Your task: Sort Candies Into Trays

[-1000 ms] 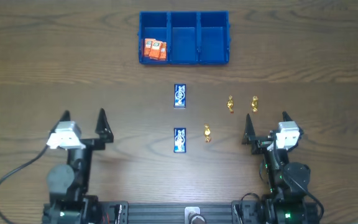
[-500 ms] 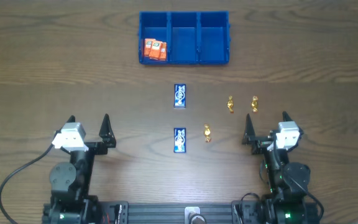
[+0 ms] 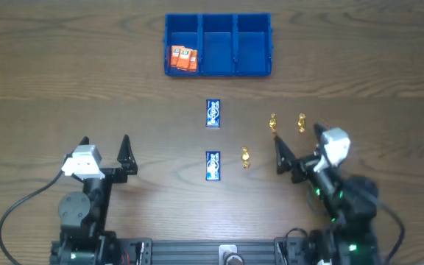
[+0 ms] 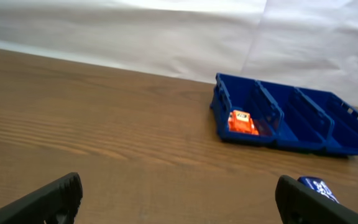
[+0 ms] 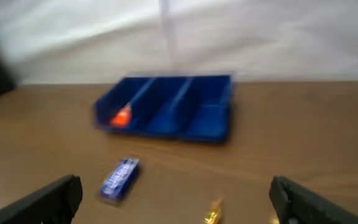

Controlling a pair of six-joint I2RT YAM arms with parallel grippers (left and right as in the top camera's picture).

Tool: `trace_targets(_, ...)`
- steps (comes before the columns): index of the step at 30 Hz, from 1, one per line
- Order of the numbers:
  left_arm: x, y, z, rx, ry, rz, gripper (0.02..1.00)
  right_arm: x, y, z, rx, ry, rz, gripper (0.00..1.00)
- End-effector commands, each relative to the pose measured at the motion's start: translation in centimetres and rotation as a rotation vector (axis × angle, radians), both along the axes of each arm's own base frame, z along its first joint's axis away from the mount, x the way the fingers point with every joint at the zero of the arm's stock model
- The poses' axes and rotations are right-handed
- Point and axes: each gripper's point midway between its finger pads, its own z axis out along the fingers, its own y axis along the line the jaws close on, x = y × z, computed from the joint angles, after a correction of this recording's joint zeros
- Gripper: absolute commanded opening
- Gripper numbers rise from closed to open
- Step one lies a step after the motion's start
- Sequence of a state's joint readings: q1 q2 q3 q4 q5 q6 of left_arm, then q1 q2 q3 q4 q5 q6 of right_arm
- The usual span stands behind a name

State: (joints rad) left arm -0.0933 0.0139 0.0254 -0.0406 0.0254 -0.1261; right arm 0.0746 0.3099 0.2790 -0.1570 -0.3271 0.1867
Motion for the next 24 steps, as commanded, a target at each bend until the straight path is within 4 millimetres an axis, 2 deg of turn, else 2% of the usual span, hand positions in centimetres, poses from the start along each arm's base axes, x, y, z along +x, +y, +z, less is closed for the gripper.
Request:
trace_targets(1,-0.1,0.2,-1.7,0.02,0.048,0.008,0.998,0.6,3.7,3.1,0.059,0.223,0.18,0.998)
trace_targets(4,-0.1,0.2,-1.7,0.02,0.048,0.007,0.998,1.8,6.7,3.1,0.039,0.415,0.253,0.998)
trace_targets(6,-0.1,0.2,-1.7,0.02,0.048,0.008,0.998,2.4,9.1,1.8,-0.005,0.558,0.254,0.998)
trace_targets(8,-0.1,0.2,-1.7,0.02,0.048,0.007,0.998,1.9,11.6,-0.3,-0.072,0.698,0.28,0.998)
trace_targets(9,-0.1,0.2,-1.7,0.02,0.048,0.008,0.998,1.1,13.5,-2.4,-0.116,0.821,0.287,0.998)
trace_targets(10,-0.1,0.2,-1.7,0.02,0.048,0.008,0.998,0.7,14.3,-3.5,-0.136,0.872,0.287,0.998)
trace_targets(12,-0.1,0.2,-1.7,0.02,0.048,0.008,0.998,-0.3,15.8,-7.0,-0.181,1.0,0.233,0.998)
trace_targets(15,-0.1,0.2,-1.7,0.02,0.048,0.008,0.998,-1.9,17.1,-11.4,-0.265,1.122,0.152,0.998)
trace_targets(18,-0.1,0.2,-1.7,0.02,0.048,0.007,0.998,-3.4,17.7,-14.8,-0.339,1.198,0.087,0.998)
trace_targets(21,-0.1,0.2,-1.7,0.02,0.048,0.007,0.998,-3.9,17.7,-17.2,-0.391,1.231,0.029,0.998)
trace_targets(24,-0.1,0.2,-1.7,0.02,0.048,0.007,0.996,-3.4,16.8,-19.0,-0.422,1.24,-0.065,0.998)
